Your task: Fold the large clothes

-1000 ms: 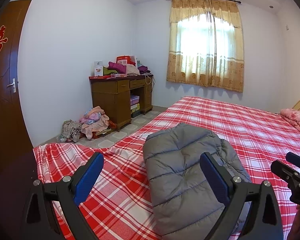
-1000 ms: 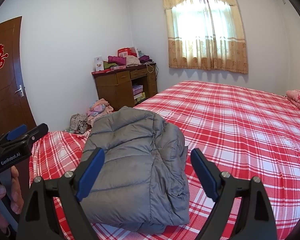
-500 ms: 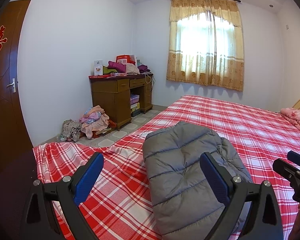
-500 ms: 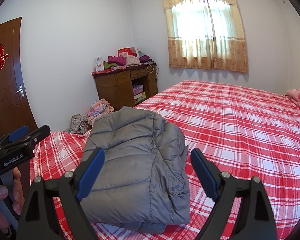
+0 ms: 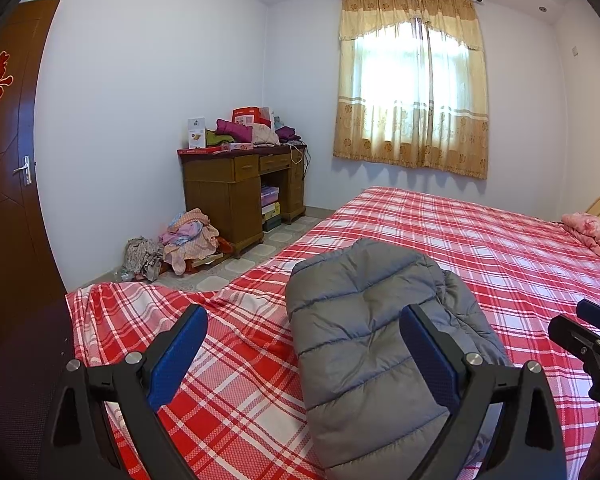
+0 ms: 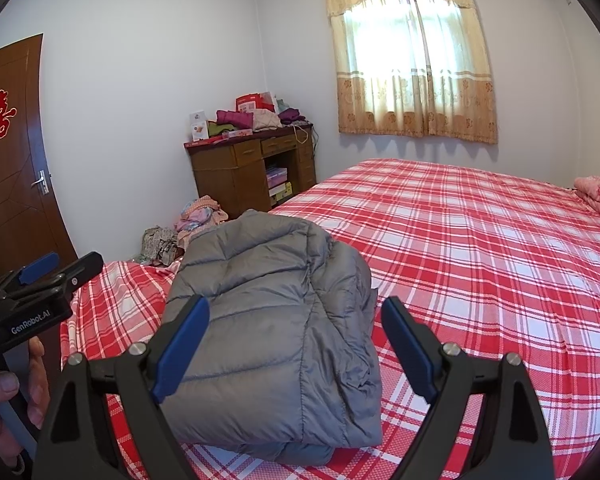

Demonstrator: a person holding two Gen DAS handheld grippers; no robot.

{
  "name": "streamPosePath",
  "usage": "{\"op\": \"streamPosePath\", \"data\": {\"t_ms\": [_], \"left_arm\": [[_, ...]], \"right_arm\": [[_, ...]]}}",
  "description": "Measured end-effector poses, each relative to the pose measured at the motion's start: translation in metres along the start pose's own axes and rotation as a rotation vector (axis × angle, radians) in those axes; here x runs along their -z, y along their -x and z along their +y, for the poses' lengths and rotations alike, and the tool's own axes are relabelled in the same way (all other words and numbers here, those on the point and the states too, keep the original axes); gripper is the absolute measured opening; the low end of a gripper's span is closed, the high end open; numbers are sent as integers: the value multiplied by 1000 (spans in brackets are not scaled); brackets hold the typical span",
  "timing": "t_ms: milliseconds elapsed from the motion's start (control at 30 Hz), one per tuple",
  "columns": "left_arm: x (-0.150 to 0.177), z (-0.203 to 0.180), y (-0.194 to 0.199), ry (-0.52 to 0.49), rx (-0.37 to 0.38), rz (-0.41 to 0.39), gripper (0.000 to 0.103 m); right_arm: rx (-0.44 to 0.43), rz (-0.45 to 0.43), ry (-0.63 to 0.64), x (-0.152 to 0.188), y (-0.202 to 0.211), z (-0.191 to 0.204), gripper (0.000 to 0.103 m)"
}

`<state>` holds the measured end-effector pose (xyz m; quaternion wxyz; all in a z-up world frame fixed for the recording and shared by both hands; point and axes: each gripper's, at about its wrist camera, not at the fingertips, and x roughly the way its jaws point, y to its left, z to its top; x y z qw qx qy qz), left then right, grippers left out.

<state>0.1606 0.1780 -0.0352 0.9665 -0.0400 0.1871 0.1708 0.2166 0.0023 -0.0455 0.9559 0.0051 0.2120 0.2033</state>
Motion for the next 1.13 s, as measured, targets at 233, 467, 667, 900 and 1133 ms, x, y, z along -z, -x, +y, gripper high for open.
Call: {"op": "streamPosePath", "data": {"t_ms": [233,467,667,900,1133], "left_arm": [[0,-3,-1,-3,13,7,97],[0,-8,-1,-14,16,8,97],[1,-11,-1,-24,18,16,97],[2,-10,-5,-24,0,28,97],[4,-12,-5,-54,-15,14,97]], "right_arm": [[0,-1,0,0,0,0,90],[2,-7,2,-4,2,-4,90],[2,-6,2,-4,3,-5,90],[2,-3,-1,-3,2,-7,90],[1,6,-2,0,1,-7,90]]}}
